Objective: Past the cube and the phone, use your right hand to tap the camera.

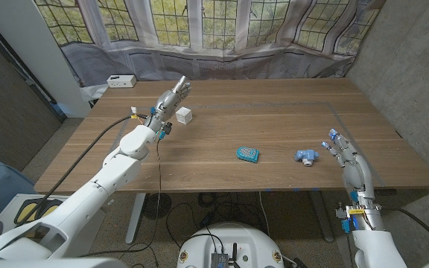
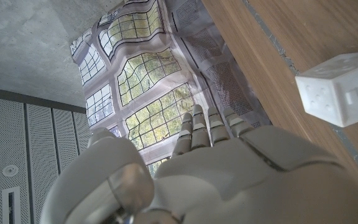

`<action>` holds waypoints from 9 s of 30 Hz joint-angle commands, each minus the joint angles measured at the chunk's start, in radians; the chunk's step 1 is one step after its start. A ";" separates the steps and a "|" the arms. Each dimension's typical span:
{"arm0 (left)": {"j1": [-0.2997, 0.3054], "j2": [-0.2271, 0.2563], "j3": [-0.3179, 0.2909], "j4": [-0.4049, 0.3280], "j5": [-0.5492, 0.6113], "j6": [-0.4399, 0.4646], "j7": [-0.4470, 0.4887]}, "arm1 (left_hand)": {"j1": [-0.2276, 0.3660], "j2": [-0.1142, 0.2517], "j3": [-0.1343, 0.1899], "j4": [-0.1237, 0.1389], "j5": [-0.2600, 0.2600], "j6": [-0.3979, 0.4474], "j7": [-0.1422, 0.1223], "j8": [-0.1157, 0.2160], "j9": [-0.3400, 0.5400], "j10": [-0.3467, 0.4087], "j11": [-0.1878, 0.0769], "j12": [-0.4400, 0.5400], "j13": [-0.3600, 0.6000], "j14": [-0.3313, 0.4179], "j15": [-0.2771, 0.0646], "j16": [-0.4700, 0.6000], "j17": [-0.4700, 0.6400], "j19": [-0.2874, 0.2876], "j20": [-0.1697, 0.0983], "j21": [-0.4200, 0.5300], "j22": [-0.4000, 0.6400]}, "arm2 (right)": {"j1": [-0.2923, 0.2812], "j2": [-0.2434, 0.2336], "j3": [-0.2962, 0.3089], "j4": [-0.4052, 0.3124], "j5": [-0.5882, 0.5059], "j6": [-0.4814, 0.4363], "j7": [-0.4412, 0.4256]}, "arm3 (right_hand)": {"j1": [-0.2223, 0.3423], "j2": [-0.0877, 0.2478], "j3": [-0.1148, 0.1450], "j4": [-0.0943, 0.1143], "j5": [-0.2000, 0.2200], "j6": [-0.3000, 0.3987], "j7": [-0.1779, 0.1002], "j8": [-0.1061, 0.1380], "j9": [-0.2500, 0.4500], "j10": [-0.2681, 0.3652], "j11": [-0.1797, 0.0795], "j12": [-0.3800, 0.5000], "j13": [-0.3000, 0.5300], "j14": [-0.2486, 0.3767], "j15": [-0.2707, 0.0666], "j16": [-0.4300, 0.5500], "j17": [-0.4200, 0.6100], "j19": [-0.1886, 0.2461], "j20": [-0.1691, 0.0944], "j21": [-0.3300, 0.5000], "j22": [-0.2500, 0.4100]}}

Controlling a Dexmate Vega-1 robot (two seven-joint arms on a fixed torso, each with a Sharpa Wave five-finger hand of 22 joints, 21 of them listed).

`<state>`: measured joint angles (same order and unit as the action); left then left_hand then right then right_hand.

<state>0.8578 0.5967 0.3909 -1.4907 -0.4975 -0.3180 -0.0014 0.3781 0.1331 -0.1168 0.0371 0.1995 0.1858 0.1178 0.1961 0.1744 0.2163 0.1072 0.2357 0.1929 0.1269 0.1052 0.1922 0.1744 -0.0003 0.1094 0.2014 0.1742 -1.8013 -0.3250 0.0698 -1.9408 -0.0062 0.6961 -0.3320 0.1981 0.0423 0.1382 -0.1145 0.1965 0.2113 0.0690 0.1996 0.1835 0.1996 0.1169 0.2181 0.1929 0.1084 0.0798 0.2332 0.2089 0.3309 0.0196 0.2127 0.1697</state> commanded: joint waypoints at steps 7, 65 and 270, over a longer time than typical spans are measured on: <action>-0.010 -0.005 0.007 -0.001 0.014 0.002 0.009 | 0.010 -0.004 0.001 -0.001 0.000 0.011 -0.004 -0.002 0.006 0.008 0.000 -0.002 0.003 0.008 0.000 0.000 0.006 0.004 0.009 -0.004 0.004 | 0.006 0.033 0.032 0.018 -0.206 -0.016 -0.107 | 0.012 0.004 0.005 -0.005 0.003 0.034 -0.005 0.011 0.006 0.038 -0.004 0.015 0.004 0.028 -0.008 0.009 0.003 0.025 -0.001 0.008 0.003; 0.015 0.014 -0.004 -0.045 0.036 0.016 0.041 | 0.014 -0.001 0.007 -0.003 -0.002 0.019 -0.006 -0.003 0.006 0.013 -0.002 -0.008 0.004 0.009 0.000 -0.002 0.006 0.002 0.015 -0.005 0.004 | -0.015 -0.167 -0.060 -0.073 -0.719 -0.459 -0.504 | 0.046 0.028 0.025 -0.016 0.002 0.054 -0.042 0.008 0.006 0.038 -0.029 0.000 0.004 0.022 -0.029 -0.008 0.001 0.008 -0.015 -0.011 0.003; 0.025 0.016 0.000 -0.053 0.050 0.049 0.074 | 0.014 0.001 0.026 -0.005 -0.005 0.057 -0.010 -0.004 0.007 0.026 -0.009 -0.018 0.005 0.012 -0.003 -0.003 0.006 -0.007 0.026 -0.005 0.005 | 0.216 -0.669 -0.481 -0.187 -0.619 -1.317 -0.313 | -0.005 0.062 0.036 0.009 -0.009 0.254 -0.201 -0.001 0.008 -0.339 -0.094 -0.002 0.007 -0.406 0.006 -0.013 0.011 -0.637 0.091 0.002 0.015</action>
<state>0.8827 0.6120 0.3895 -1.5419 -0.4472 -0.2733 0.0723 0.3871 0.1343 -0.0962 0.0332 0.1962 0.2322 0.1072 0.1925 0.1790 0.2395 0.0946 0.2178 0.1928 0.1304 0.1016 0.1923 0.1790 -0.0074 0.1274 0.1956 0.1742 -1.5965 -0.9898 -0.4010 -2.1328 -0.6330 -0.6251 -0.6430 0.1860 0.1043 0.1661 -0.1033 0.1887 0.4646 -0.1304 0.1958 0.1882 -0.1402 0.0221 0.2080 0.1975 -0.1663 0.0892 0.2147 0.2185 -0.1714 0.1002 0.2127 0.1838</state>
